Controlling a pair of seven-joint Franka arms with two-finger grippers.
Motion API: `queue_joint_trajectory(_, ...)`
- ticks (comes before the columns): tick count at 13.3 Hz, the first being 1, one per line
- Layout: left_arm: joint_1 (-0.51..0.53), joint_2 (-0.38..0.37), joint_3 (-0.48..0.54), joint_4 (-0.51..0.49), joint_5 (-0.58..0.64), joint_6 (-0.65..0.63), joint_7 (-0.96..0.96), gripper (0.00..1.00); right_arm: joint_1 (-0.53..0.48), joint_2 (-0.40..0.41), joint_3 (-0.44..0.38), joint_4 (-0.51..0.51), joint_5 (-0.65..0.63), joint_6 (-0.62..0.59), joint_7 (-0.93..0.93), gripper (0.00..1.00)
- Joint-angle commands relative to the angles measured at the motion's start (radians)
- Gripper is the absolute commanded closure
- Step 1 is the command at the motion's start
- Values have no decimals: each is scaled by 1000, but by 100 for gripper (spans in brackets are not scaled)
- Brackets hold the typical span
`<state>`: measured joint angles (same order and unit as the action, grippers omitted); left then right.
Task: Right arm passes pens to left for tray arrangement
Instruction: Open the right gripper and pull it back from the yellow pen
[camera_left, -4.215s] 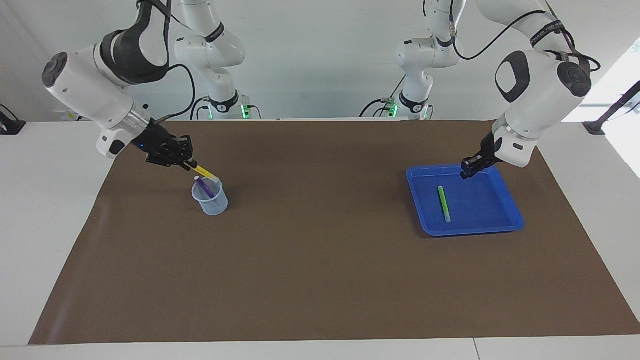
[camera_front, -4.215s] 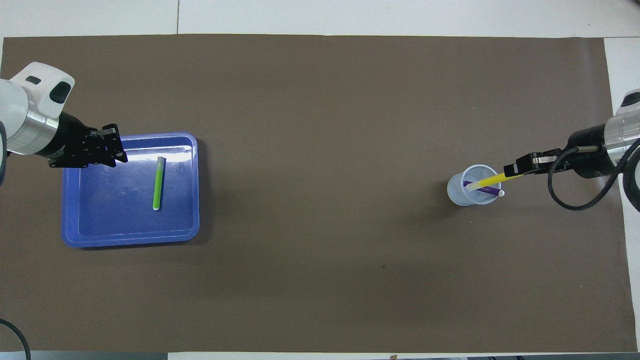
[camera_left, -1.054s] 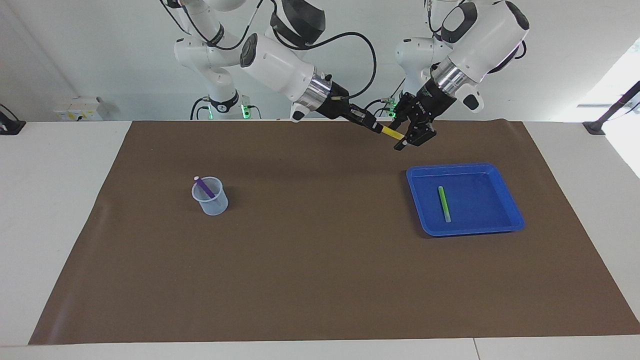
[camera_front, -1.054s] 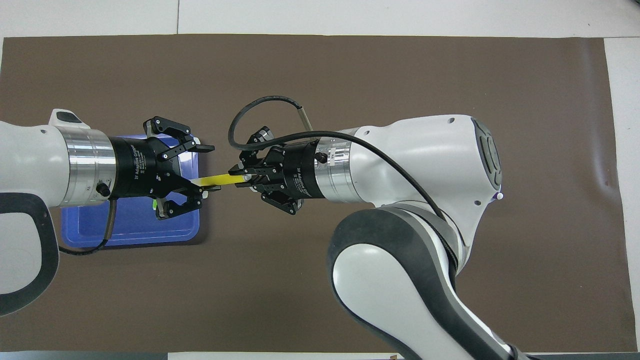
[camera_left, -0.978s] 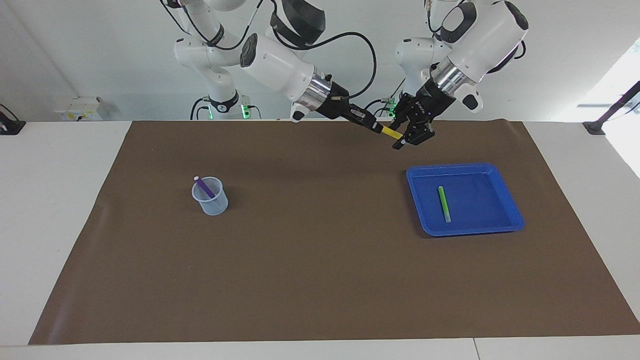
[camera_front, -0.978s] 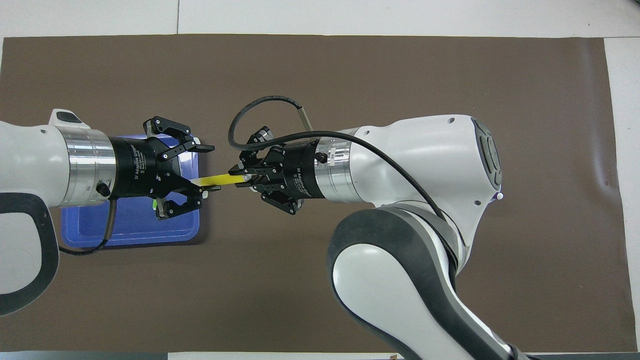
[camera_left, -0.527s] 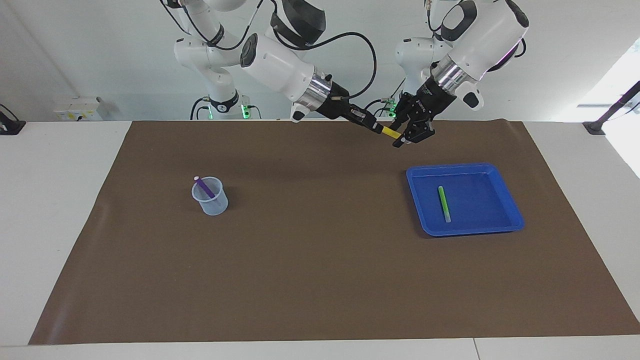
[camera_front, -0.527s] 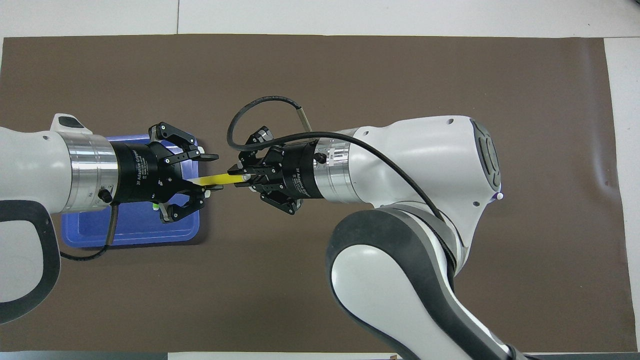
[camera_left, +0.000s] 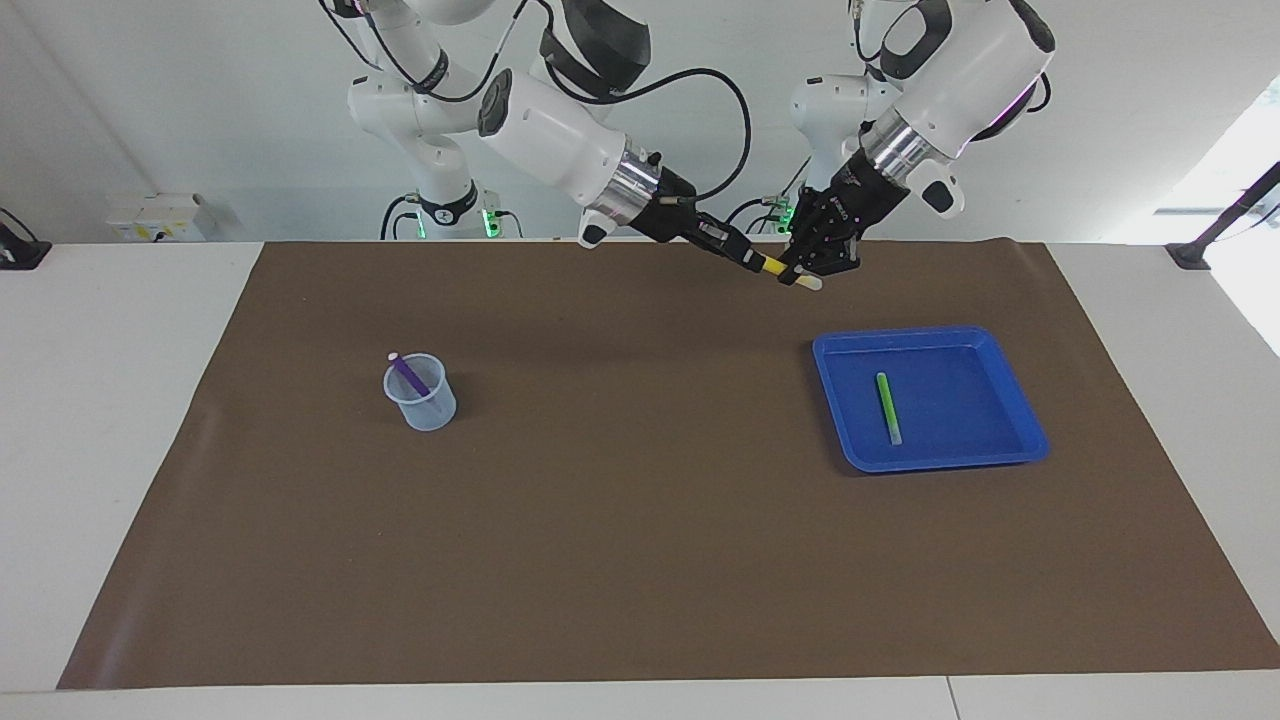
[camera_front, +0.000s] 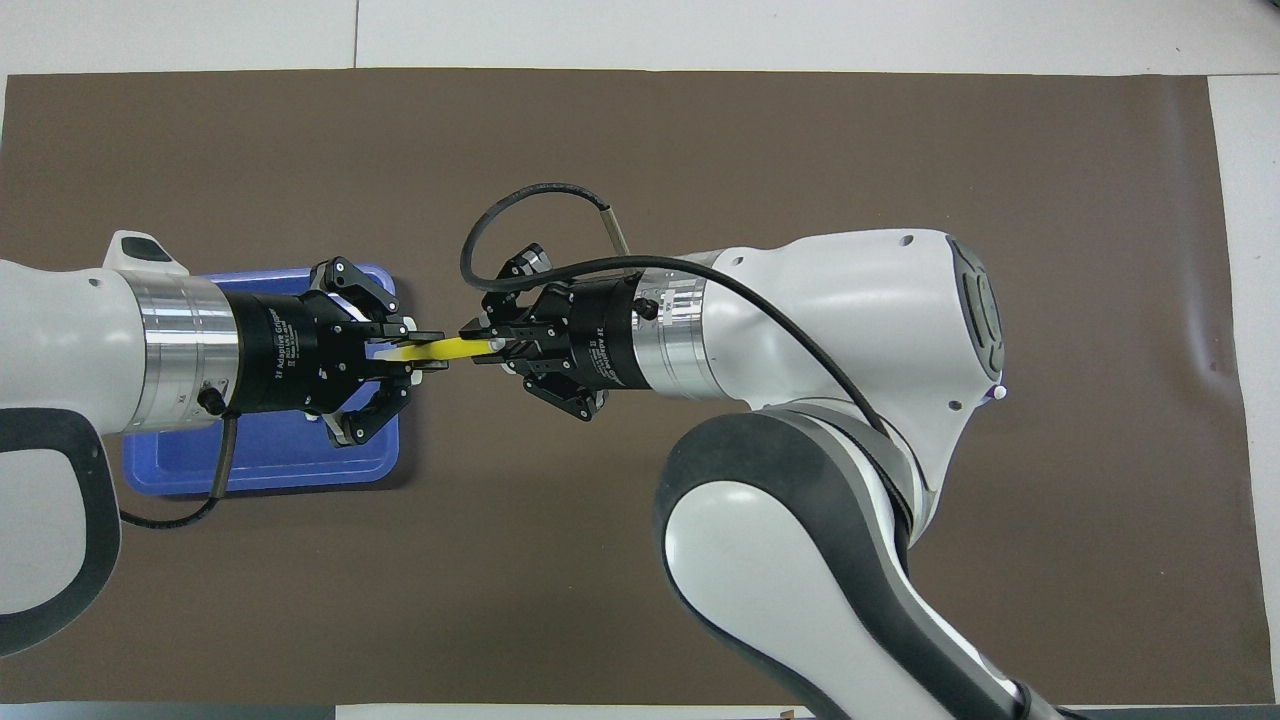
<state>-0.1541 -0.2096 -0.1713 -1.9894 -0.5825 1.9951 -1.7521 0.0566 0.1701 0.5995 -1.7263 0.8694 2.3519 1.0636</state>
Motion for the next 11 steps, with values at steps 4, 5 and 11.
queue_joint_trajectory(4, -10, -20, 15, -23, -14, 28, -29, 100, -6, -3, 8, 4, -118, -19, -7, 0)
queue_joint_trajectory(5, -8, -20, 15, -23, -14, 28, -29, 100, -7, -1, 8, 5, -206, -32, -5, 0)
queue_joint_trajectory(11, 19, -19, 19, -25, -14, 42, 18, 100, -7, -38, -91, -24, -551, -152, -69, 0)
